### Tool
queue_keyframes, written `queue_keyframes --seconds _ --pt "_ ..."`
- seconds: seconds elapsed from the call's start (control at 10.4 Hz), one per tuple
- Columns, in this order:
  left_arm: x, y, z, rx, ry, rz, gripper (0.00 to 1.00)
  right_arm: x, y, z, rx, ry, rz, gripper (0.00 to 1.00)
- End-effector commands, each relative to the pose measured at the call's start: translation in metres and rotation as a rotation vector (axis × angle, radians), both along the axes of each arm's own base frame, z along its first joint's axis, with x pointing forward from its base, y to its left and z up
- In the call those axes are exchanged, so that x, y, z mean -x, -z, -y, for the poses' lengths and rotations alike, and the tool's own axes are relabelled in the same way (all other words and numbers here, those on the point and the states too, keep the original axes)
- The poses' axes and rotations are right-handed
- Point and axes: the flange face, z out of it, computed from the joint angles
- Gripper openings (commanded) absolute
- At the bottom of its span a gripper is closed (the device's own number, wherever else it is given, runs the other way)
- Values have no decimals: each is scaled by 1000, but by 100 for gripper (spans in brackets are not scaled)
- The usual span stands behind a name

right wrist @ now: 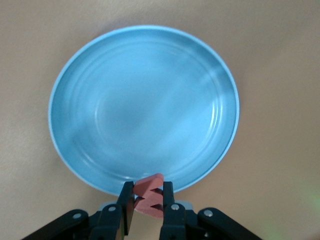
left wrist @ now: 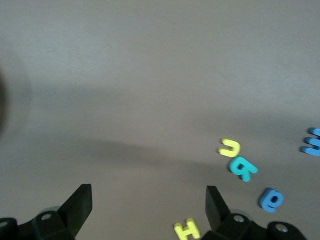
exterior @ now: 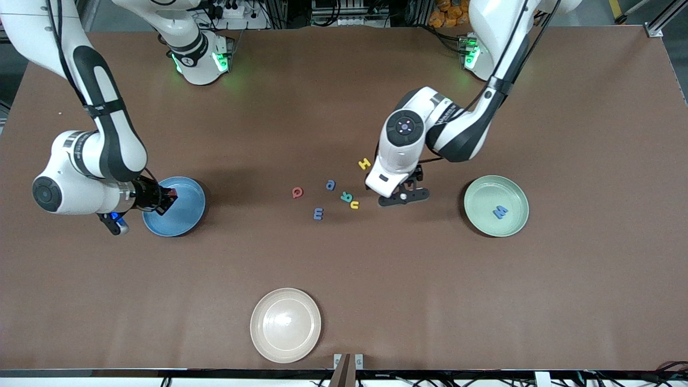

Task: Sort upper and lower case letters into plates
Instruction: 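Carry the pink m into the blue plate with the right gripper and release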

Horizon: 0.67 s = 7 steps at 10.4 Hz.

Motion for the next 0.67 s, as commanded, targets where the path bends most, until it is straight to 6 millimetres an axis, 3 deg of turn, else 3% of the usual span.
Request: queue_keyframes --seconds 0.0,0.19,0.29,0.58 --pt "7 17 30 39 35 28 100 5 8 -5 12 -25 7 9" --pt "21 31 55 69 199 49 100 5 8 -3 15 -27 6 75" --pt "25 35 64 74 269 48 100 4 6 -4 14 -27 6 100" --pt "51 43 109 114 377 73 100 -6 -10 -6 12 -26 4 100"
